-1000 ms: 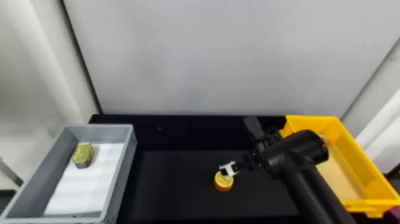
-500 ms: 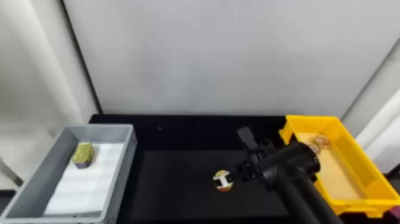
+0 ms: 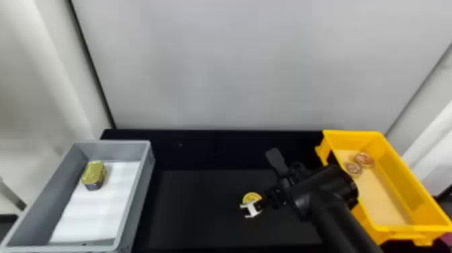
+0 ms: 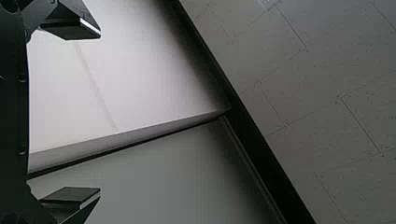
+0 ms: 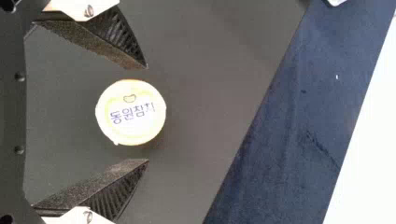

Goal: Pick up the round yellow can and place it in the yellow rectangular box

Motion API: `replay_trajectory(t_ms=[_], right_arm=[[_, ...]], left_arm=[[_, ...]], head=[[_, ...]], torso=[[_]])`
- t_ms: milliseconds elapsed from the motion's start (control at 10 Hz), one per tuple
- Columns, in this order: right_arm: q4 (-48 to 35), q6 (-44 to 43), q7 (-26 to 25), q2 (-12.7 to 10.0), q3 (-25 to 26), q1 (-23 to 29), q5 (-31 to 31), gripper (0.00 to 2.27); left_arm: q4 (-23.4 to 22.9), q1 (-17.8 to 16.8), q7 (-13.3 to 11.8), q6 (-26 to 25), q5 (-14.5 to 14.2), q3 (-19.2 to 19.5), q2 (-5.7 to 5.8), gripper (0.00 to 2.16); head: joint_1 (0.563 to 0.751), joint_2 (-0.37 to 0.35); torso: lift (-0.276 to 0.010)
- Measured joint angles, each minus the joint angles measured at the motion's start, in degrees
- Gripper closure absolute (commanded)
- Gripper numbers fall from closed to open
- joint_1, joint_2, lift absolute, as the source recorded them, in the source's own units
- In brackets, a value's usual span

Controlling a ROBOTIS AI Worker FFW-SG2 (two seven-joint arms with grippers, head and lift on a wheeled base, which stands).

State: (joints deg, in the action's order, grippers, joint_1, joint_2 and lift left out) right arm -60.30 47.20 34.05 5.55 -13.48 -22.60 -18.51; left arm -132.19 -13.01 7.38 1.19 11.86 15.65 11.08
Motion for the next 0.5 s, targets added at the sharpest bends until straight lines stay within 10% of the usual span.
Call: replay_trajectory(t_ms=[300, 500], right_arm=[[1.86, -1.56, -0.76, -0.22, -0.09, -0.08, -0.05, 0.14], [2.69, -2.09, -0.85, -0.33, 0.17, -0.08, -0.05, 0.66]], left_arm=[[0.00, -0.08, 0.01, 0.18, 0.00, -0.16, -0.15, 0.10], [0.06, -0.09, 0.00, 0.22, 0.00, -0.18, -0.22, 0.10]], head=[[0.694, -0.078], [0.694, -0.078]], torso=[[-0.002], [-0.002]])
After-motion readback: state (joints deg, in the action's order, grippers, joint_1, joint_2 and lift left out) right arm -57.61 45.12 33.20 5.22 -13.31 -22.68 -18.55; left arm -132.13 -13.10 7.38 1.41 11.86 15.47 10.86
